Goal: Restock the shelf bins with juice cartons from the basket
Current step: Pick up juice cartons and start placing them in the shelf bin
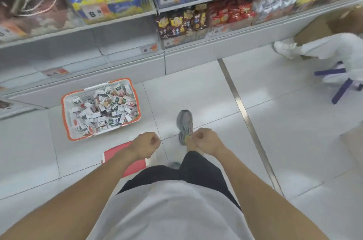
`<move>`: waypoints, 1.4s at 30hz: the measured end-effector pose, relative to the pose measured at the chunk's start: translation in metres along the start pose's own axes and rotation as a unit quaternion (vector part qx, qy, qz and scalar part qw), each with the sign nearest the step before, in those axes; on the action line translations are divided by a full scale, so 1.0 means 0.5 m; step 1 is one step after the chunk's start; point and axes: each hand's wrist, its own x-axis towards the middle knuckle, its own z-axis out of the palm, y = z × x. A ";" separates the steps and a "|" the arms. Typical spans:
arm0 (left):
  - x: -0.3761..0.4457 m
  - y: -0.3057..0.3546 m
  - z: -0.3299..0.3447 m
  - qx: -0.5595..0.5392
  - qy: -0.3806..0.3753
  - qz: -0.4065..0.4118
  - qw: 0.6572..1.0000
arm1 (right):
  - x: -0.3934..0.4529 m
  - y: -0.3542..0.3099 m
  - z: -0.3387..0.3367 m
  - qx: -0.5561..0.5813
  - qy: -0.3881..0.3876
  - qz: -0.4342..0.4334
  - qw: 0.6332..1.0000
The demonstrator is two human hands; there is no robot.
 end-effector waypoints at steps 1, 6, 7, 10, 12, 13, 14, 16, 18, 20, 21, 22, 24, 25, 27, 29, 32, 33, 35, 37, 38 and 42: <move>0.019 0.008 -0.016 -0.008 0.012 -0.014 1.000 | 0.039 -0.021 -0.021 -0.006 -0.012 -0.010 1.000; 0.086 0.054 -0.102 -0.065 0.074 -0.083 0.992 | 0.198 -0.139 -0.109 -0.062 -0.092 -0.056 0.992; 0.097 0.062 -0.119 -0.074 0.080 -0.098 0.989 | 0.228 -0.162 -0.124 -0.076 -0.108 -0.063 0.989; 0.135 0.086 -0.176 -0.100 0.109 -0.124 0.981 | 0.307 -0.235 -0.164 -0.122 -0.145 -0.096 0.977; 0.153 0.098 -0.210 -0.129 0.134 -0.139 0.973 | 0.356 -0.281 -0.182 -0.139 -0.162 -0.113 0.970; 0.159 0.104 -0.225 -0.139 0.140 -0.148 0.969 | 0.375 -0.305 -0.188 -0.147 -0.164 -0.122 0.968; 0.164 0.107 -0.238 -0.147 0.144 -0.156 0.966 | 0.390 -0.331 -0.192 -0.150 -0.166 -0.127 0.966; 0.175 0.105 -0.262 -0.156 0.148 -0.171 0.962 | 0.423 -0.371 -0.187 -0.148 -0.172 -0.137 0.964; 0.182 0.097 -0.285 -0.164 0.152 -0.182 0.958 | 0.447 -0.406 -0.171 -0.141 -0.178 -0.148 0.963; 0.194 0.083 -0.310 -0.170 0.162 -0.186 0.954 | 0.474 -0.434 -0.141 -0.143 -0.182 -0.160 0.960; 0.201 0.072 -0.320 -0.171 0.166 -0.187 0.953 | 0.488 -0.446 -0.124 -0.147 -0.187 -0.168 0.957; 0.210 0.059 -0.330 -0.171 0.168 -0.188 0.952 | 0.501 -0.457 -0.104 -0.154 -0.192 -0.178 0.953; 0.230 0.019 -0.345 -0.173 0.168 -0.191 0.951 | 0.533 -0.475 -0.056 -0.156 -0.198 -0.190 0.949; 0.242 -0.007 -0.352 -0.174 0.167 -0.191 0.952 | 0.551 -0.481 -0.028 -0.153 -0.198 -0.190 0.950; 0.268 -0.066 -0.365 -0.180 0.164 -0.186 0.952 | 0.586 -0.497 0.032 -0.145 -0.193 -0.189 0.952; 0.298 -0.135 -0.381 -0.175 0.159 -0.186 0.954 | 0.626 -0.517 0.097 -0.136 -0.184 -0.189 0.955; 0.360 -0.277 -0.406 -0.164 0.150 -0.165 0.961 | 0.695 -0.554 0.205 -0.122 -0.164 -0.178 0.963; 0.382 -0.331 -0.415 -0.158 0.141 -0.155 0.965 | 0.722 -0.563 0.245 -0.122 -0.154 -0.173 0.965; 0.433 -0.445 -0.431 -0.137 0.128 -0.138 0.973 | 0.777 -0.574 0.334 -0.121 -0.127 -0.154 0.972; 0.485 -0.559 -0.436 -0.117 0.129 -0.128 0.976 | 0.843 -0.576 0.425 -0.128 -0.117 -0.149 0.974; 0.515 -0.615 -0.436 -0.104 0.132 -0.118 0.979 | 0.877 -0.577 0.466 -0.133 -0.115 -0.150 0.973; 0.651 -0.798 -0.413 -0.064 0.148 -0.088 0.983 | 1.039 -0.563 0.602 -0.189 -0.113 -0.141 0.965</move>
